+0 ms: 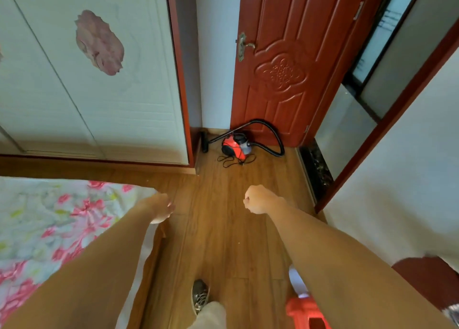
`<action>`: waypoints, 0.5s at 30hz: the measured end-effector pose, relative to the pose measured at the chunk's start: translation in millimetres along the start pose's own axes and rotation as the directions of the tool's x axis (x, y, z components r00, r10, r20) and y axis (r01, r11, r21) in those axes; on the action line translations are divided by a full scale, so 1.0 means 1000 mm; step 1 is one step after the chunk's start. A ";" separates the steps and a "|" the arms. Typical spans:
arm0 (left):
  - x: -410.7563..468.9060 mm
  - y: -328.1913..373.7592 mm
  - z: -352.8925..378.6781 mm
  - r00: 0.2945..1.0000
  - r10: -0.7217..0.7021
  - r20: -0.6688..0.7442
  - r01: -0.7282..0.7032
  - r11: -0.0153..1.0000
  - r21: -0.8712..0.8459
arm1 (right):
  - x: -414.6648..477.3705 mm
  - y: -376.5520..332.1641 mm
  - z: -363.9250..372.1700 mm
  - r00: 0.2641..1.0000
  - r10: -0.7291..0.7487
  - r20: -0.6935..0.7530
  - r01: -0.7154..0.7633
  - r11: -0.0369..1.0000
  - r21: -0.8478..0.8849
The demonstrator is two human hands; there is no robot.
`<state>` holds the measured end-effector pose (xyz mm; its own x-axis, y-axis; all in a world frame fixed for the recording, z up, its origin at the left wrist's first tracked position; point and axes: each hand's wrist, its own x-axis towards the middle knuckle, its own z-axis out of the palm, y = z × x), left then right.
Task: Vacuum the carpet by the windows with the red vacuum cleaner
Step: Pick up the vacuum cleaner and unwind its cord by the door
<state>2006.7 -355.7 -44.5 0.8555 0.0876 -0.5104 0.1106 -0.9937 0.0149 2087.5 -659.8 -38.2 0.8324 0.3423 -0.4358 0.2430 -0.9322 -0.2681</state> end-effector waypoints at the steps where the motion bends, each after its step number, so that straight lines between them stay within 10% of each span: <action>1: 0.023 -0.001 -0.016 1.000 -0.003 -0.004 0.003 0.999 -0.050 | 0.023 0.001 -0.014 1.000 0.008 0.008 -0.007 1.000 -0.007; 15: 0.308 0.034 -0.213 0.996 0.090 -0.028 -0.090 0.996 -0.012 | 0.299 0.040 -0.180 0.999 0.029 -0.016 -0.027 0.994 0.102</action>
<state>2381.5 -348.3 -18.4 0.8756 0.0001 -0.4830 0.0394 -0.9967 0.0713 2436.2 -615.9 -24.5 0.8468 0.3132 -0.4300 0.1684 -0.9245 -0.3420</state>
